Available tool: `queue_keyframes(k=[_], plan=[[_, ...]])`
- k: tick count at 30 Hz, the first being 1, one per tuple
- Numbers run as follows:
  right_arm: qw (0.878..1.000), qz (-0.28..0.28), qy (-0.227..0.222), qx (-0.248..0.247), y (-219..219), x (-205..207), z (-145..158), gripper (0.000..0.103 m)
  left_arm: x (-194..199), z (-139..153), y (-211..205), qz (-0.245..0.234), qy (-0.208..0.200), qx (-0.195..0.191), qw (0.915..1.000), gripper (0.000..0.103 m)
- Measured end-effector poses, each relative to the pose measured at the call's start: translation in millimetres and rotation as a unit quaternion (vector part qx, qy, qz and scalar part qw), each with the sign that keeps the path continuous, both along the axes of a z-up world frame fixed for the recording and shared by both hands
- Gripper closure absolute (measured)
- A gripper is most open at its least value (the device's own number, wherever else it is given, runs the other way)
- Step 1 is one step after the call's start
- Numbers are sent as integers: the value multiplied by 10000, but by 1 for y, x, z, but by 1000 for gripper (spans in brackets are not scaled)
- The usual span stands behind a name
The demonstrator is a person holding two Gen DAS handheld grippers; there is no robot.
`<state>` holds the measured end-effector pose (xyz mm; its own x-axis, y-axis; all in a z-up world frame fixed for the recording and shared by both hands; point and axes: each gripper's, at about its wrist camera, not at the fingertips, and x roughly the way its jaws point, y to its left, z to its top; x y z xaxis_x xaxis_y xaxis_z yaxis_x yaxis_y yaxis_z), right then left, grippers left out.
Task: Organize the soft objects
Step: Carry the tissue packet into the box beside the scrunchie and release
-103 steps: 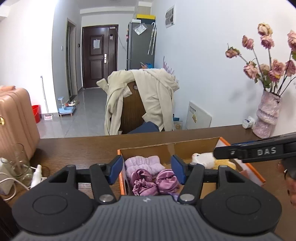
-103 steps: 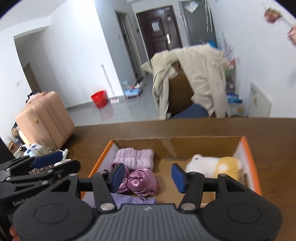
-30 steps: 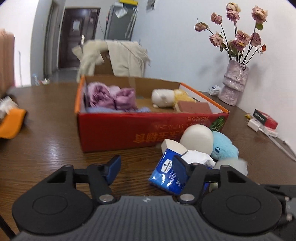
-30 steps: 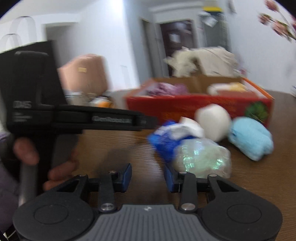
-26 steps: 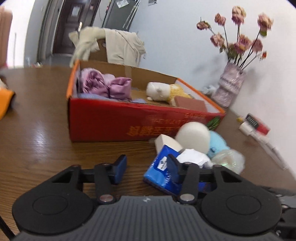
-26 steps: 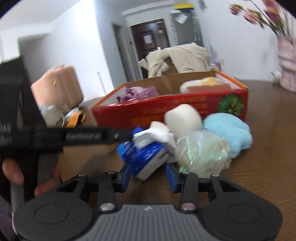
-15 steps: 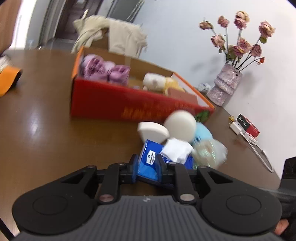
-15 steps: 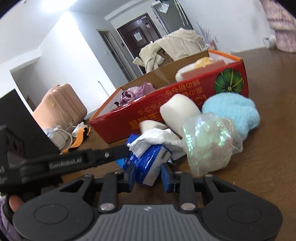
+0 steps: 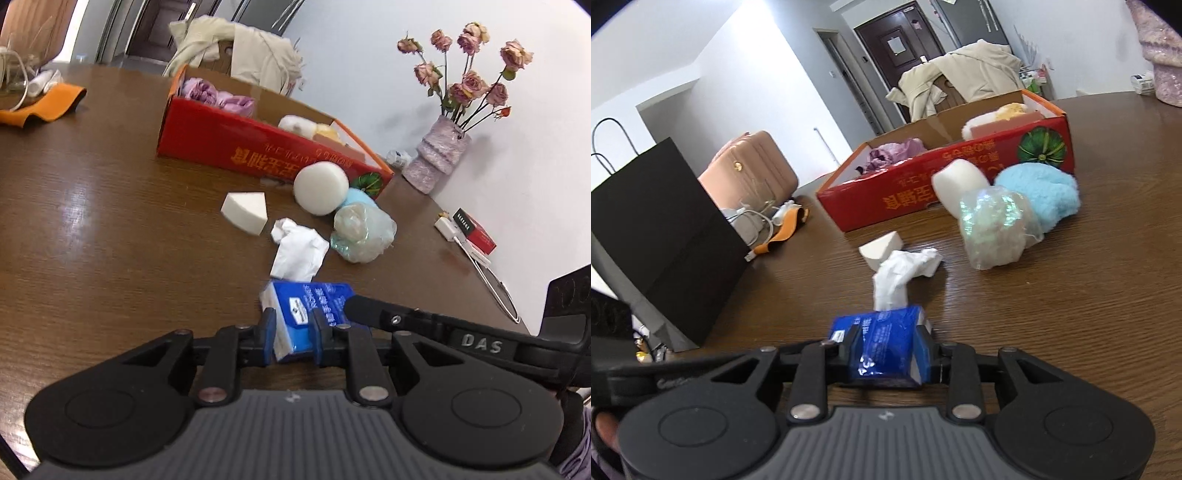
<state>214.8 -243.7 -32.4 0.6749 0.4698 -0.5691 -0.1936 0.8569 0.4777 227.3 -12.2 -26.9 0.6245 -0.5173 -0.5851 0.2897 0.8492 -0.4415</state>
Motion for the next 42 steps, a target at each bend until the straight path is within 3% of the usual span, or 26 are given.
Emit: queue_keyframes(k=[6, 12, 16, 20, 25, 28, 31, 34, 37, 42], plan=[[9999, -7, 51, 111, -3, 3, -10, 73, 7, -1, -7, 11, 7, 36, 10000, 77], [9999, -31, 33, 112, -4, 3, -9, 77, 7, 3, -7, 38, 15, 6, 10000, 82], [9996, -53, -269, 86, -5, -2, 10, 79, 8, 25, -7, 95, -323, -62, 9994, 82], [9977, 19, -680, -41, -6, 16, 39, 79, 40, 56, -12, 149, -752, -81, 9970, 82], [9928, 30, -1161, -280, -15, 91, 80, 79, 124, 96, -23, 171, -1192, -203, 9925, 82], [9929, -45, -1187, -115, -25, 157, 100, 79, 188, 107, -31, 152, -1182, -110, 9928, 82], [9935, -101, -1101, -270, -29, 227, 108, 79, 255, 102, -31, 249, -837, -288, 9958, 82], [9963, -145, -771, -341, -28, 299, 100, 79, 312, 86, -32, 438, -441, -284, 9977, 82], [9981, -150, -354, -488, -24, 361, 78, 79, 355, 64, -39, 513, -77, -18, 9987, 82], [9983, -257, 254, -454, -18, 415, 29, 79, 393, 25, -47, 656, 377, 596, 9953, 82]])
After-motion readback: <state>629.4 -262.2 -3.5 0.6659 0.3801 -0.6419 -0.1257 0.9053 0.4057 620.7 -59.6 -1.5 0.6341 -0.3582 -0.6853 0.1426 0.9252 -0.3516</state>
